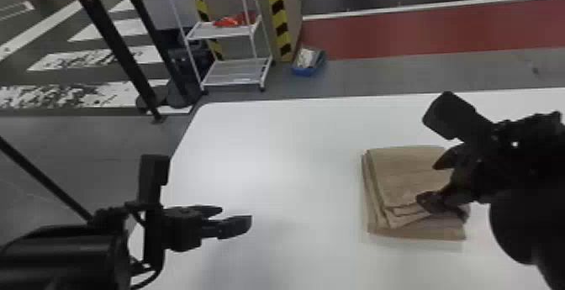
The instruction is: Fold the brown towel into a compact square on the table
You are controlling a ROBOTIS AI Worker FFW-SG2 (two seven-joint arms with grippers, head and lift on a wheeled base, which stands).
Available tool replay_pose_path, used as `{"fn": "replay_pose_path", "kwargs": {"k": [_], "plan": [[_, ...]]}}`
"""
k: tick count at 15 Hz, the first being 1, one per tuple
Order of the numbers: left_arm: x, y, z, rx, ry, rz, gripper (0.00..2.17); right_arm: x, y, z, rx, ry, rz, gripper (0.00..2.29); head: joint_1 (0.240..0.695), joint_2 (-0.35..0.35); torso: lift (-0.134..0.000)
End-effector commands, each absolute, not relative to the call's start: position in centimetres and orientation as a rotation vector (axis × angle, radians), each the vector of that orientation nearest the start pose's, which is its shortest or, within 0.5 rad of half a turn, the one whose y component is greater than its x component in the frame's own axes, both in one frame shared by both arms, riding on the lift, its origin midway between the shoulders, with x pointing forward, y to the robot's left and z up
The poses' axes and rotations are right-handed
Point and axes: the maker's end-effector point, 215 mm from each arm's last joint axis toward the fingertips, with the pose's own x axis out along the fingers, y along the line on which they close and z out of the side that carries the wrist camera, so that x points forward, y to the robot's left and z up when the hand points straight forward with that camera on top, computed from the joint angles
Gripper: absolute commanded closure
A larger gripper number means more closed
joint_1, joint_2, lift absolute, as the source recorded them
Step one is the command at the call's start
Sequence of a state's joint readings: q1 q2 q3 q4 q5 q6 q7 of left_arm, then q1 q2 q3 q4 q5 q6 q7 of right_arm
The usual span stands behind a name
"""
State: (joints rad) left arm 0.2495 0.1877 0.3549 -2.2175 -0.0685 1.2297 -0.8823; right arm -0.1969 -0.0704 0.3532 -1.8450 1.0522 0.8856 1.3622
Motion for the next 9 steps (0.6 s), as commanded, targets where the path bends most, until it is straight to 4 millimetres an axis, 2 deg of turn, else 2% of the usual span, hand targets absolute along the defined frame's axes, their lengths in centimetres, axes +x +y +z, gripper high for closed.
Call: {"fn": "replay_pose_path", "kwargs": {"k": [1, 5, 9], "plan": [[39.7, 30.3, -41.2, -0.179, 0.782, -0.395, 0.09, 48.7, -10.8, -40.8, -0.714, 0.834, 0.858, 0.37, 0.695, 0.260, -0.125], [39.6, 29.1, -41.2, -0.193, 0.777, -0.414, 0.09, 48.1, -10.9, -41.7, -0.765, 0.851, 0.862, 0.37, 0.695, 0.237, -0.125], [39.5, 29.1, -41.1, -0.194, 0.776, -0.413, 0.09, 47.6, -10.5, -43.2, -0.815, 0.876, 0.881, 0.37, 0.695, 0.230, -0.125]]}}
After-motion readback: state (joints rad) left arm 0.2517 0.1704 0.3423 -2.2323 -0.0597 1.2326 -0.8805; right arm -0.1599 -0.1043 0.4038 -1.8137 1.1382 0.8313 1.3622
